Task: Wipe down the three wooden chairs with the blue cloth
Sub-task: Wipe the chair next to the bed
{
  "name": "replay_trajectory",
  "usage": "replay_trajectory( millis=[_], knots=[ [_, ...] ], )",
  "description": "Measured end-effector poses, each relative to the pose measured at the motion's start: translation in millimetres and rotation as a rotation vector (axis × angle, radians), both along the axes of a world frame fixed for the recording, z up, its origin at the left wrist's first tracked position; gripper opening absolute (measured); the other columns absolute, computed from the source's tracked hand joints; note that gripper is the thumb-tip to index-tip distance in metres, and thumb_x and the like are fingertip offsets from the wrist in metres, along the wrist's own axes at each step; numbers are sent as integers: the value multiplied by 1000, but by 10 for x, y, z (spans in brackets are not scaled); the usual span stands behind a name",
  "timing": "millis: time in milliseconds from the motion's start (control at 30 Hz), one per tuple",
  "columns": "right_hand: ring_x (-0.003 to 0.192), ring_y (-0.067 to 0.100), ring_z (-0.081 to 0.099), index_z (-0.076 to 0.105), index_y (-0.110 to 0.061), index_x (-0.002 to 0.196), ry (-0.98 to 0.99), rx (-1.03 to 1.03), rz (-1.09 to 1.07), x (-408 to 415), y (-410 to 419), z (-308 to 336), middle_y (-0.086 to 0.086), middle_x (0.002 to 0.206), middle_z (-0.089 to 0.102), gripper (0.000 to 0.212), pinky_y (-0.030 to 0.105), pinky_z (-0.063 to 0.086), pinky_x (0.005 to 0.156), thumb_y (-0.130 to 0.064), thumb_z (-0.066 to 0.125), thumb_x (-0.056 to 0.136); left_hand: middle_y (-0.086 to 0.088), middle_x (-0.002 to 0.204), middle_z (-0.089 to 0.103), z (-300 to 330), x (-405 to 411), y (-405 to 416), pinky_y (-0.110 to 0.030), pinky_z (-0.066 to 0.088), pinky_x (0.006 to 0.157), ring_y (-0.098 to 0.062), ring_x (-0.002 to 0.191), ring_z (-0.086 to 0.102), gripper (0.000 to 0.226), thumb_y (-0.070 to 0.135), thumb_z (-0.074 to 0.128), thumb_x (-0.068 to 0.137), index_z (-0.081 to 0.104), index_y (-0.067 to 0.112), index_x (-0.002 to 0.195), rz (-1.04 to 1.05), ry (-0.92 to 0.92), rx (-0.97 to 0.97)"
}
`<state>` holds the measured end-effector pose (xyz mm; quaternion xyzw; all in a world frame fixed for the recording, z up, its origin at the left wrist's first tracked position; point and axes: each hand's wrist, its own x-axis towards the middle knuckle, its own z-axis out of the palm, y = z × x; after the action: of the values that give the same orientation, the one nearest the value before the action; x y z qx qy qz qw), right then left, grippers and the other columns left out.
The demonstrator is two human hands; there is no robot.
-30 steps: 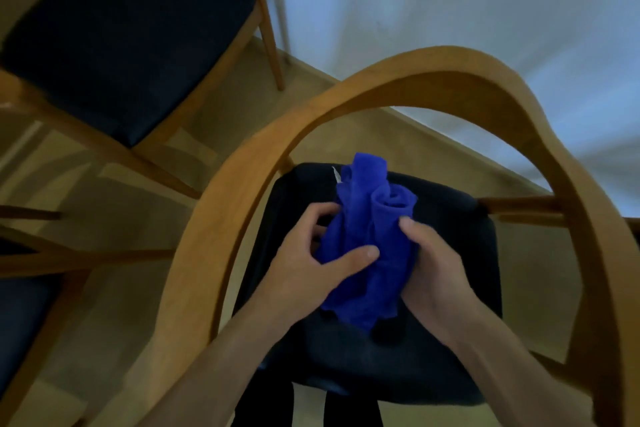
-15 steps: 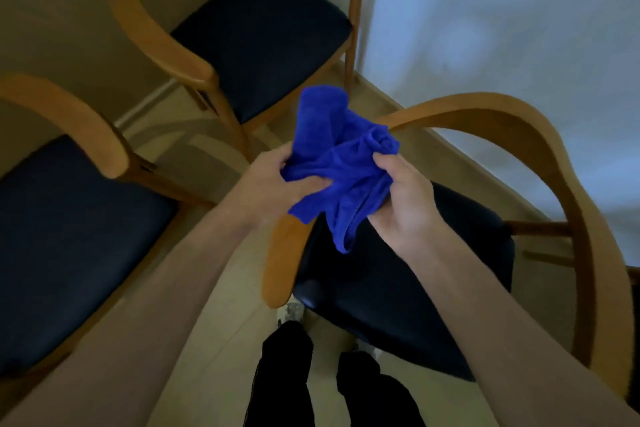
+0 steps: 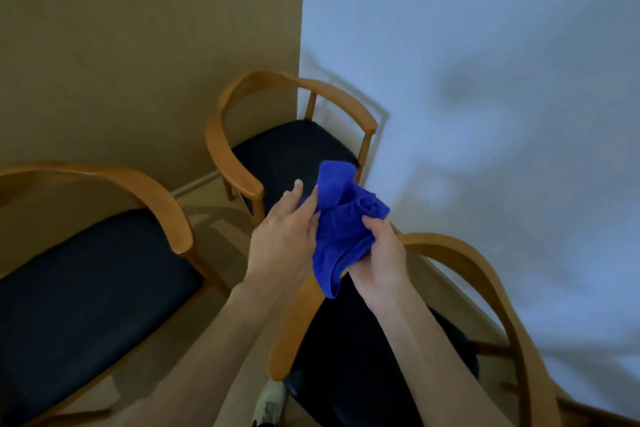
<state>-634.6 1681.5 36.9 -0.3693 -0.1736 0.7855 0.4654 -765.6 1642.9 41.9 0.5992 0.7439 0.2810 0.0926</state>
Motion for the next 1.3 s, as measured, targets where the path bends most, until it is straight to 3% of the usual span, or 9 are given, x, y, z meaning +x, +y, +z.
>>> replay_trajectory(
  millis=[167,333,533,700,833,900,1000,1100,1300],
  knots=[
    [87,25,63,53,-8,108,109,35,-28,-127,58,816,12,94,62,28,37,51,85,-25,55,86,11,97,60,750,-39,75,-31,51,78,-6,85,56,18,34,49,96,60,24,105,-369,-15,54],
    [83,22,54,51,-12,101,290,146,-15,-84,46,1420,7,91,57,26,34,45,77,-24,46,78,11,134,49,1399,-193,180,-18,38,100,-2,117,47,61,52,62,85,48,23,137,-585,-227,-68],
    [98,34,45,41,-12,96,391,222,69,98,225,2072,16,100,46,35,42,43,97,-8,47,62,3,132,44,2061,-147,353,-28,44,92,-15,112,49,78,26,71,79,30,21,145,-695,93,-111],
    [107,26,54,42,-15,135,-377,529,328,537,267,2572,8,112,55,63,49,46,104,1,62,77,2,97,68,2504,-233,516,-32,51,77,-13,85,63,40,1,55,79,61,20,114,-746,-176,107],
    [140,18,25,21,-50,147,-1302,882,443,638,331,2626,-10,155,15,113,45,39,109,-56,89,57,9,85,68,2853,-235,543,-23,51,71,-10,80,63,43,0,46,71,67,22,101,-739,-344,-26],
    [137,15,32,42,-39,137,-1360,1050,441,551,438,2537,-4,157,22,86,43,39,109,-51,86,64,8,82,66,2865,-213,569,-23,50,72,-9,78,61,40,5,48,67,66,22,98,-764,-279,-85],
    [85,4,63,59,-28,98,-1287,1059,530,479,575,2351,-6,97,66,28,33,55,79,-33,79,80,11,84,64,2601,-271,676,-22,45,69,-7,78,60,20,20,57,77,61,25,96,-673,-188,-112],
    [73,-7,59,53,-42,93,-1301,1072,611,455,648,2003,-14,86,62,29,14,48,64,-28,76,82,12,84,59,2111,-422,767,-22,39,68,-5,77,56,17,28,65,79,55,25,93,-651,0,-74],
    [83,11,57,55,-19,101,-1417,1105,649,337,862,657,-3,95,60,26,34,51,76,-18,73,82,6,90,51,846,-527,767,-26,45,71,-8,79,50,29,18,69,75,53,22,99,-617,95,-211]
  ],
)
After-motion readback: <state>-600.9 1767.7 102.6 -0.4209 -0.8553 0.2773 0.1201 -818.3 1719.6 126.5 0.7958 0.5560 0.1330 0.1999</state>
